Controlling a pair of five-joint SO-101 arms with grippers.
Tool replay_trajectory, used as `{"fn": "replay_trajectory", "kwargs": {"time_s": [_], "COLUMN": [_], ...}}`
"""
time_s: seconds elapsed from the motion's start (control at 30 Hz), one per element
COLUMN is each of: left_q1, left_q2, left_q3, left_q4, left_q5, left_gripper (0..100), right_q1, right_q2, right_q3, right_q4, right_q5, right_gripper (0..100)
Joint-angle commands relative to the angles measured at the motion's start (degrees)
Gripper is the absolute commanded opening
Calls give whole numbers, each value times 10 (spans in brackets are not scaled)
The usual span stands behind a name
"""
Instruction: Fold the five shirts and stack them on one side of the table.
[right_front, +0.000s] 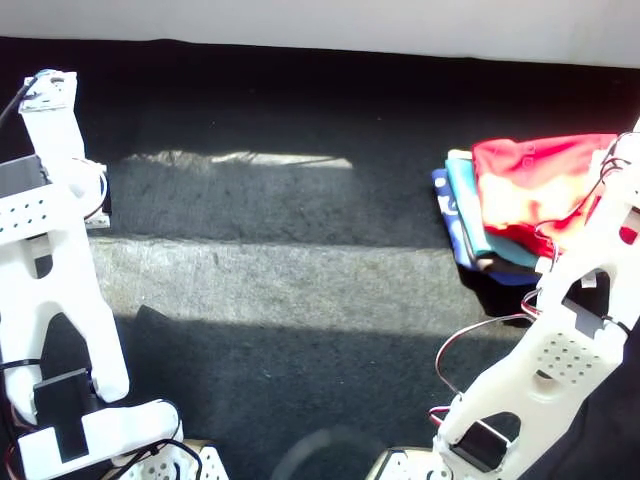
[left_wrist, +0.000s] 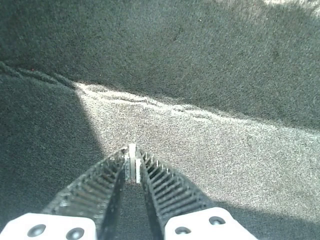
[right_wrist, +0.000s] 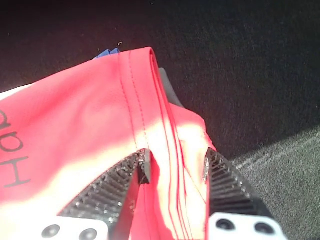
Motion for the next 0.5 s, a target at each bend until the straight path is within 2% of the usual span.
{"fn": "replay_trajectory", "kwargs": {"time_s": [0.0, 0.13, 0.3, 0.47], "left_q1": [-1, -1, -1, -1], "left_q2": [-25, -25, -25, -25], "left_q3": [-22, -22, -23, -25], "left_q4": [-2, -2, -2, -2], "left_q5": [0, 0, 0, 0], "left_gripper": [10, 10, 10, 10], "right_q1": [-15, -17, -17, -17], "right_q2": [-18, -18, -17, 22], "right_q3": [4, 4, 4, -1], "right_q4": [-46, -78, -95, -95], "right_q5": [7, 7, 11, 50], "right_gripper": [154, 60, 59, 59]}}
